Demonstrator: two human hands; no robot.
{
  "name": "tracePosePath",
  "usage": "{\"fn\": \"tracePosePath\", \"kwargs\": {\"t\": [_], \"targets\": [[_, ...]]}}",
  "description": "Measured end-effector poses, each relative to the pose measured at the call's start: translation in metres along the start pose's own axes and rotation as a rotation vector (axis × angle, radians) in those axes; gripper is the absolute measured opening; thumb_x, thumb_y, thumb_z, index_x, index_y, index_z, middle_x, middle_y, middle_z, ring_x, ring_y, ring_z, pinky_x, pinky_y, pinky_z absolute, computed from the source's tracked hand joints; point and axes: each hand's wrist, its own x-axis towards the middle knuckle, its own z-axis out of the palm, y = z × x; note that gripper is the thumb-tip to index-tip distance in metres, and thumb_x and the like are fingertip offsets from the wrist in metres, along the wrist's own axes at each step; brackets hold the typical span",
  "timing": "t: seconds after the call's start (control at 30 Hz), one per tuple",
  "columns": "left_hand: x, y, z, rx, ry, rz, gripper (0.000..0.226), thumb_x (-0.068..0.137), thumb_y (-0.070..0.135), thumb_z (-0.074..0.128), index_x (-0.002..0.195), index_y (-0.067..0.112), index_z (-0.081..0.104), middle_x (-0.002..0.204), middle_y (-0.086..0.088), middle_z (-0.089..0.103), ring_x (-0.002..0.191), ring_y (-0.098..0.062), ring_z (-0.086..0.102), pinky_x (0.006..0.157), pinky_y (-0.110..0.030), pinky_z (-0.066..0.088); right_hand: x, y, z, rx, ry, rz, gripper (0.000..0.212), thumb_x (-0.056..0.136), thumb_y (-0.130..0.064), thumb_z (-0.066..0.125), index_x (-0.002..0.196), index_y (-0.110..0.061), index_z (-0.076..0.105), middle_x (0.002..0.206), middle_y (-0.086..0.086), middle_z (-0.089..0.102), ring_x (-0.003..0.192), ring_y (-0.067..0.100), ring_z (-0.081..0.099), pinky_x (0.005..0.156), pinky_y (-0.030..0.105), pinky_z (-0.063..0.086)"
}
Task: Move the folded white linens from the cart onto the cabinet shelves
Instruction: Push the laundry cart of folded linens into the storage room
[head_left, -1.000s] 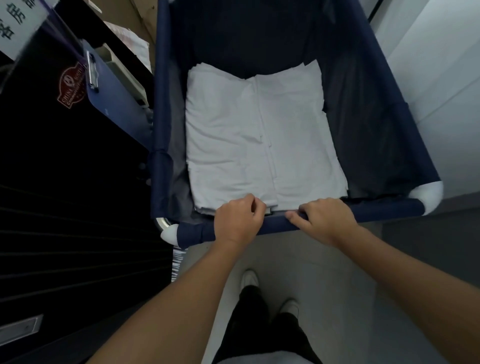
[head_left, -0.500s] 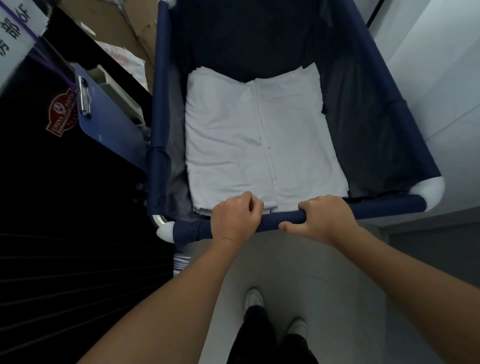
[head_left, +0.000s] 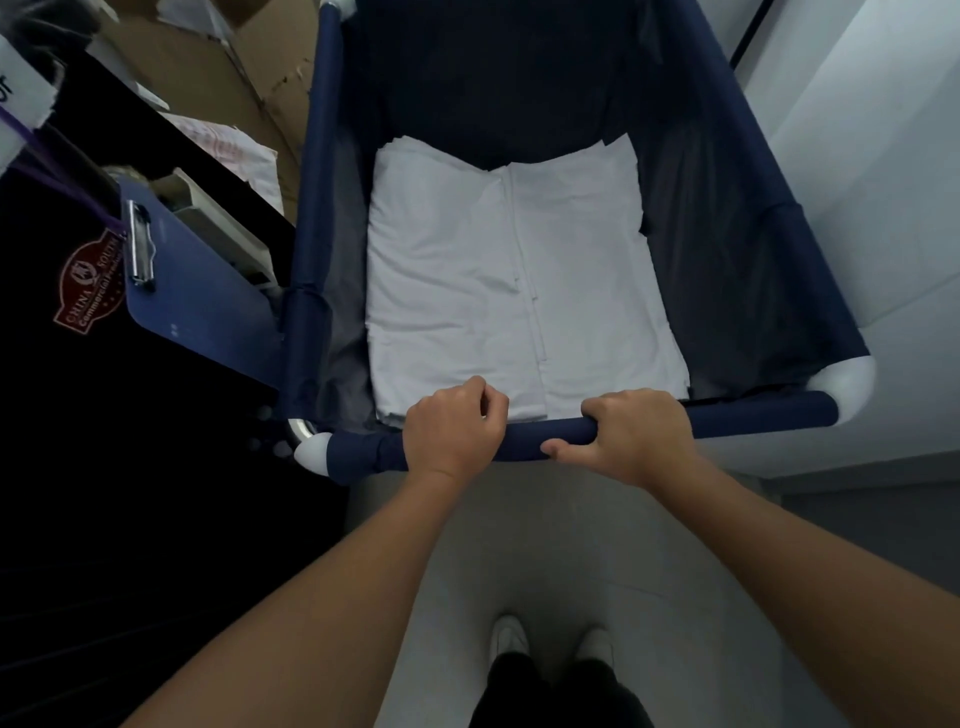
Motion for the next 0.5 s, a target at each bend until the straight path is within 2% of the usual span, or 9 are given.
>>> {"fn": "tracePosePath", "kwargs": {"t": [0.13,0.23,0.33,0.5], "targets": [[0.024,-0.003,0.0,-0.004,0.006,-0.002,0.033,0.09,0.031,0.042,0.06,0.017,0.04,0.048,0.005,0.038,0.047,-0.028,0.044,0.048,-0.032,0.02,0.021,0.003,-0.002,0.027,-0.004,-0.002,0.07,0.067,-0.091,0.026,0.055,-0.023,0.037,0.05,-0.008,0.043,0.05,0.014,0.045,0.047,0.029,0.024],[0.046,-0.005,0.0,-0.012,0.039,-0.009,0.034,0.088,0.032,0.04,0.058,0.018,0.037,0.045,0.007,0.031,0.044,-0.026,0.038,0.046,-0.031,0.017,0.041,0.007,-0.001,0.053,0.065,-0.036,0.067,0.069,-0.088,0.026,0.055,-0.023,0.035,0.048,-0.009,0.04,0.045,0.014,0.042,0.046,0.028,0.021],[0.069,-0.005,-0.002,0.006,0.039,-0.025,0.036,0.091,0.028,0.047,0.058,0.017,0.039,0.046,0.007,0.033,0.044,-0.022,0.034,0.045,-0.03,0.015,0.061,0.013,-0.003,0.062,0.091,-0.082,0.062,0.07,-0.085,0.034,0.058,-0.024,0.038,0.049,-0.011,0.037,0.043,0.014,0.04,0.045,0.026,0.018],[0.118,-0.001,-0.003,0.031,-0.007,-0.08,0.034,0.093,0.029,0.047,0.061,0.015,0.044,0.051,0.004,0.041,0.05,-0.024,0.042,0.046,-0.031,0.02,0.105,0.025,-0.007,0.081,0.095,-0.082,0.057,0.068,-0.082,0.04,0.058,-0.025,0.04,0.048,-0.012,0.034,0.041,0.014,0.04,0.045,0.023,0.018]]}}
